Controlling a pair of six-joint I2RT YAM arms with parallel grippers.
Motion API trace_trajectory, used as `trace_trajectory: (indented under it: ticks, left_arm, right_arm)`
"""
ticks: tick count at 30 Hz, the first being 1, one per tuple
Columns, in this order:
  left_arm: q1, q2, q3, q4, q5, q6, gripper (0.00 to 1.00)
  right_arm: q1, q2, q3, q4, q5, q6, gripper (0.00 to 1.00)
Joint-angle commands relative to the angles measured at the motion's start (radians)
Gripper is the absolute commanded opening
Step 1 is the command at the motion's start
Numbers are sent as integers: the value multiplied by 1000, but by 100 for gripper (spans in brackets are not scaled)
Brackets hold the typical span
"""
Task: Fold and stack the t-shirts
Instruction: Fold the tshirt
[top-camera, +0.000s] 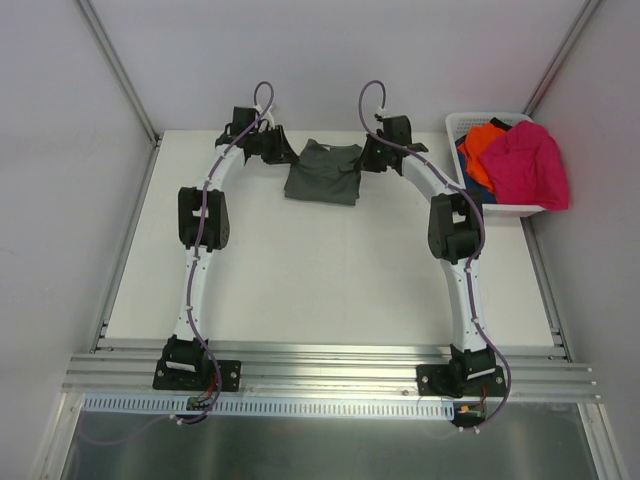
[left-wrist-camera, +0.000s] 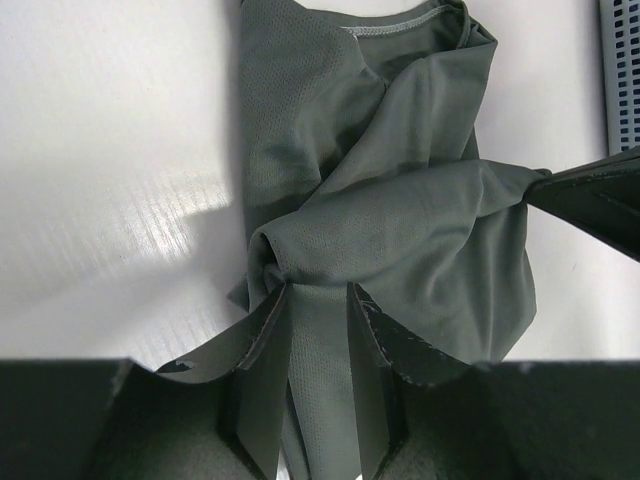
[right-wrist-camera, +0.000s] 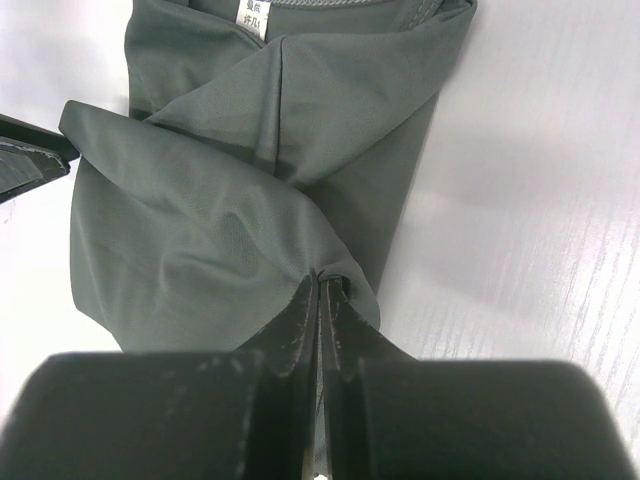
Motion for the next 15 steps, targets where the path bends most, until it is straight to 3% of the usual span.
trace_trajectory:
  ticks: [1, 15]
  left_arm:
    - [-2, -1, 14, 22, 34, -18, 28]
    - [-2, 25, 46, 59, -20, -22, 29]
  right_arm:
    - [7, -88, -2, 39, -16, 6, 0]
    - [8, -75, 4, 44, -18, 12, 0]
